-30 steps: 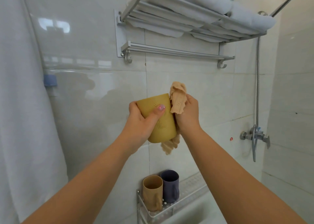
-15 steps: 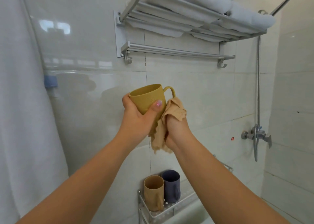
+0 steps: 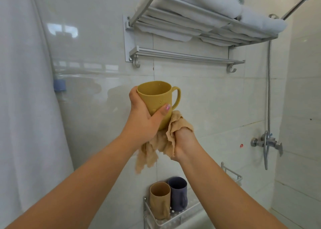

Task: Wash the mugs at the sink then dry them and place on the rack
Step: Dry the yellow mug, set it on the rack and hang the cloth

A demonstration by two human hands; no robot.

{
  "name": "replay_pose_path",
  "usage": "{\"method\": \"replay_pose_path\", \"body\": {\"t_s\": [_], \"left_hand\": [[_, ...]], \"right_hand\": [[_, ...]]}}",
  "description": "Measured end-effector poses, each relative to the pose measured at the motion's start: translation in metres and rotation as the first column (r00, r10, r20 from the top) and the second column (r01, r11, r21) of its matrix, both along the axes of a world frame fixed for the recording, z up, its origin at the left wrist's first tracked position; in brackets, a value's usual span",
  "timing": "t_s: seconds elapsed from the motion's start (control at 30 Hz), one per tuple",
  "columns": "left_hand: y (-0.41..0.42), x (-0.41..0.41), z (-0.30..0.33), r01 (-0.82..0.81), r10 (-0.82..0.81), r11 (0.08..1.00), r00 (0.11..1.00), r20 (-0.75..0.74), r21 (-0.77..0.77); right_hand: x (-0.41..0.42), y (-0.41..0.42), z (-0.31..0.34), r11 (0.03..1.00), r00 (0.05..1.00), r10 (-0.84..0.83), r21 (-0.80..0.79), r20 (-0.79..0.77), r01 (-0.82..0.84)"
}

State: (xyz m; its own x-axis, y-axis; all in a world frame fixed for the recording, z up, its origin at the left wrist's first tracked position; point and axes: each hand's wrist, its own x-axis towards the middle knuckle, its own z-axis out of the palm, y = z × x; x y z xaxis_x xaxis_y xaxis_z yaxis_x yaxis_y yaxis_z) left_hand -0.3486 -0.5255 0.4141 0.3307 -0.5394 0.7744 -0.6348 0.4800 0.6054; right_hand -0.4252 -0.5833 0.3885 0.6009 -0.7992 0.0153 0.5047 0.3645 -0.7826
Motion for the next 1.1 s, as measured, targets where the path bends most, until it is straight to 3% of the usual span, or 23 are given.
{"method": "replay_pose_path", "body": {"t_s": [0.17,0.33,0.47,0.63,0.8,0.87,1.0,1.1], "left_hand": [[0.001,0.002,0.002,0.004,-0.002,1.000,0.998,-0.059,0.030],[0.005,-0.017,0.003,0.146,-0.145,0.989,0.960,-0.239,-0.014],[0.005,-0.014,-0.002,0.136,-0.134,0.991,0.984,-0.120,0.006],[0.005,-0.002,-0.003,0.008,-0.010,1.000,0.991,0.133,0.020],[0.006,0.005,-0.004,-0.028,0.015,0.996,0.988,0.151,0.087],[0.010,0.002,-0.009,0.014,-0.023,0.995,0.995,0.095,0.097],[0.013,-0.013,-0.016,0.224,-0.205,0.972,0.959,-0.197,0.078],[0.011,-0.013,-0.023,0.213,-0.199,0.975,0.966,-0.166,0.070]], "right_hand": [[-0.009,-0.004,0.008,0.998,0.999,-0.005,-0.070,0.035,0.007],[-0.021,-0.010,0.011,0.998,0.983,0.029,-0.055,0.183,-0.019],[-0.019,-0.011,0.004,0.995,0.981,0.093,-0.036,0.170,-0.089],[-0.014,0.000,0.000,0.996,0.997,0.038,-0.087,0.071,-0.031],[-0.018,0.006,0.004,0.999,1.000,-0.001,-0.046,-0.022,0.000],[-0.022,0.006,0.005,1.000,0.999,-0.012,-0.013,-0.036,0.012],[-0.026,0.003,-0.005,0.999,0.997,-0.011,0.041,0.071,0.008],[-0.025,0.002,-0.012,0.999,0.999,-0.002,0.054,0.043,0.000]]}}
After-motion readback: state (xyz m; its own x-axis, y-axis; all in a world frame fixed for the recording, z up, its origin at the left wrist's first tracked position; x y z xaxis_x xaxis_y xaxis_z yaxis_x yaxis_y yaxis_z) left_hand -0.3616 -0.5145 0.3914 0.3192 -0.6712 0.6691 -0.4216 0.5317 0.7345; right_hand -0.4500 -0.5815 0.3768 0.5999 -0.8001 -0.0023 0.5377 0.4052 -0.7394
